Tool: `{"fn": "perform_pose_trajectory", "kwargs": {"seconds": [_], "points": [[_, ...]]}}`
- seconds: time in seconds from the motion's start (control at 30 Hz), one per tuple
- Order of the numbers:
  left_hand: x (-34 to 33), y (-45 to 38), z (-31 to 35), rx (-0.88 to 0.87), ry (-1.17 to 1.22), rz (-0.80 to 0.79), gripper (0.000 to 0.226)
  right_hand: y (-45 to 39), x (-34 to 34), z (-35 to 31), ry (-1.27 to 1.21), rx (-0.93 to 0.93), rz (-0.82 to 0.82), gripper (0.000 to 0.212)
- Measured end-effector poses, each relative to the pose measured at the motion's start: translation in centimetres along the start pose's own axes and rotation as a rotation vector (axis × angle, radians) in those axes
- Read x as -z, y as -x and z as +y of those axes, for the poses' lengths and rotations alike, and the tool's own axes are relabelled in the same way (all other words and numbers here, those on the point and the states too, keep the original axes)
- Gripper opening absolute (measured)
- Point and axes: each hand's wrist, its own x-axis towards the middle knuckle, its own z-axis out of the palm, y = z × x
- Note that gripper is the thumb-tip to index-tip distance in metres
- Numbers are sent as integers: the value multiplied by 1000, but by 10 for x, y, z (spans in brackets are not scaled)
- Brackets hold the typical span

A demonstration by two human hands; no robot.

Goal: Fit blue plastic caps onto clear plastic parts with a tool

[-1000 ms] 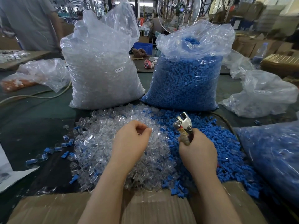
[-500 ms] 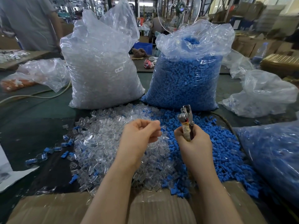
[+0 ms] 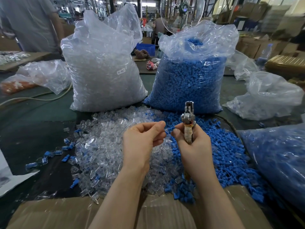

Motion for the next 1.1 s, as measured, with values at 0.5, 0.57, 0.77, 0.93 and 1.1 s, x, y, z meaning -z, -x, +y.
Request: {"fn": "perform_pose_trajectory", "kwargs": {"seconds": [0.5, 0.57, 0.77, 0.93, 1.1], "points": [[-4, 4, 2, 35, -18, -85, 8, 0, 1, -1, -56, 62, 90, 10], [-5, 4, 2, 34, -16, -89, 10, 0, 1, -1, -52, 67, 88, 11], [-5, 5, 1, 42, -15, -94, 11, 1, -1, -2, -27, 70, 102, 11], [-8, 7, 1, 35, -14, -104, 10, 2, -2, -2, -26, 73, 120, 9], [-8, 7, 1, 33, 15, -71, 7, 2, -2, -2, -46, 74, 113, 10]]}}
